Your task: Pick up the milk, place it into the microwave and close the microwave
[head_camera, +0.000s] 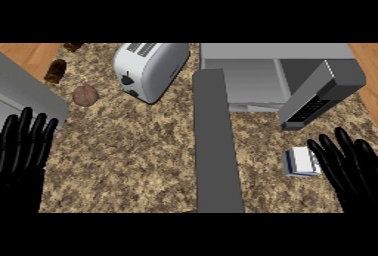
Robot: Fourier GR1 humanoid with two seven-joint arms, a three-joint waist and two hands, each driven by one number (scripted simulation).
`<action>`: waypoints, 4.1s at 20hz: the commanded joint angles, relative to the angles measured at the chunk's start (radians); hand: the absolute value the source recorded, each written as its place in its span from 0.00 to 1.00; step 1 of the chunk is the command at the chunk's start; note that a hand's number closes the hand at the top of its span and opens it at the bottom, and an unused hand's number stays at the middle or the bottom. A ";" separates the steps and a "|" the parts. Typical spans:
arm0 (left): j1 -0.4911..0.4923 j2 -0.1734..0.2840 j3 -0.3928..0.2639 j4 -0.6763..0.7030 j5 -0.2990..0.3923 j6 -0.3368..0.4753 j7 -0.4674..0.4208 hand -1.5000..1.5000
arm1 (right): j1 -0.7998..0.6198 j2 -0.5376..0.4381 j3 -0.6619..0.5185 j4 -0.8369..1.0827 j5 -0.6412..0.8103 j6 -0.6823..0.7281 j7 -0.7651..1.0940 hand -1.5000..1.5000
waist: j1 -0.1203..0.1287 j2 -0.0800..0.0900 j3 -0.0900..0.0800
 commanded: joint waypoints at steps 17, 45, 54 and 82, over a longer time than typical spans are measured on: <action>0.210 -0.016 0.065 -0.109 0.066 -0.132 -0.068 0.00 | -0.098 0.056 -0.151 0.367 0.172 -0.034 -0.170 0.00 | 0.005 0.001 0.000; 0.260 -0.063 0.096 -0.082 0.071 -0.238 -0.114 0.00 | -0.194 -0.125 -0.344 1.145 0.351 0.140 -0.803 0.00 | 0.004 0.001 0.000; 0.309 -0.066 0.040 -0.150 0.044 -0.203 -0.077 0.00 | -0.370 -0.098 -0.343 1.414 0.387 0.025 -0.880 0.00 | 0.007 0.002 0.001; 0.296 -0.065 0.110 -0.140 0.103 -0.259 -0.068 0.00 | -0.505 -0.126 -0.307 1.737 0.436 -0.001 -1.213 1.00 | 0.009 0.001 0.002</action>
